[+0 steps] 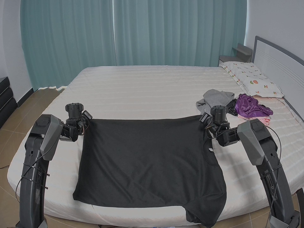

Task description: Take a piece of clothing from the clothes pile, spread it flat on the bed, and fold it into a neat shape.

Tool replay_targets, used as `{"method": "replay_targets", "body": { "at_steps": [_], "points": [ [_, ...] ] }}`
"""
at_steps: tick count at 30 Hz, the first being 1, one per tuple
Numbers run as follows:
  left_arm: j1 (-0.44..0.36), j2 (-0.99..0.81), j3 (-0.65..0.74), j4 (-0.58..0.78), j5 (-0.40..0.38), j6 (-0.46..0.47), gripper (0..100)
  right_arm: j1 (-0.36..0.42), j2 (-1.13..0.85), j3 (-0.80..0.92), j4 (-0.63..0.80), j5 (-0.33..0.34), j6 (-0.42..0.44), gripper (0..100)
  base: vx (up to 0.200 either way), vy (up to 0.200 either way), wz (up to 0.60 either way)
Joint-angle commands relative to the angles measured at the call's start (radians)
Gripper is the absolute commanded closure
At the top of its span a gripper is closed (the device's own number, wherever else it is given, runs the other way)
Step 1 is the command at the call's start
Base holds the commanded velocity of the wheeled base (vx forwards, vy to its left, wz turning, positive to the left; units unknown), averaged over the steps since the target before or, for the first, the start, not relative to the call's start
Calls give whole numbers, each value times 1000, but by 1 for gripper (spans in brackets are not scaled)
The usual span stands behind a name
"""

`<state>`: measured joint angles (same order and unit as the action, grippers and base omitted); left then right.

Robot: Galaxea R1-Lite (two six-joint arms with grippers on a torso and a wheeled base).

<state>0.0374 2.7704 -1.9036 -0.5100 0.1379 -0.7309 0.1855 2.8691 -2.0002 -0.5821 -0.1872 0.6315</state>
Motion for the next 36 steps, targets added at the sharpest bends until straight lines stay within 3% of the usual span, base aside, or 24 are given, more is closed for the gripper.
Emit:
{"method": "replay_targets", "body": {
  "at_steps": [1,8,9,17,21,26,30,33,36],
  "points": [
    [-5,24,-11,1,-1,-1,100,3,29,0,1,3,-1,100,0,0,0],
    [-5,58,-41,13,0,-2,100,9,53,0,10,3,-6,100,0,0,0],
    [-5,58,-40,13,0,-2,0,9,55,0,10,3,-6,0,0,0,0],
    [-5,28,17,5,3,-1,0,2,-36,6,7,0,1,0,0,0,0],
    [-2,-46,87,4,0,-1,0,-1,-139,127,-7,2,4,0,0,0,0],
    [19,-250,314,-1,-38,-4,0,8,-395,571,-100,48,10,0,0,0,0],
    [59,-440,589,-28,-146,-9,0,11,-576,972,-243,173,10,0,0,0,0],
    [67,-546,793,-68,-202,-7,0,23,-659,1198,-326,229,11,0,0,0,0],
    [71,-631,985,-131,-236,-7,0,37,-723,1361,-409,269,86,0,0,0,0]
  ]
}}
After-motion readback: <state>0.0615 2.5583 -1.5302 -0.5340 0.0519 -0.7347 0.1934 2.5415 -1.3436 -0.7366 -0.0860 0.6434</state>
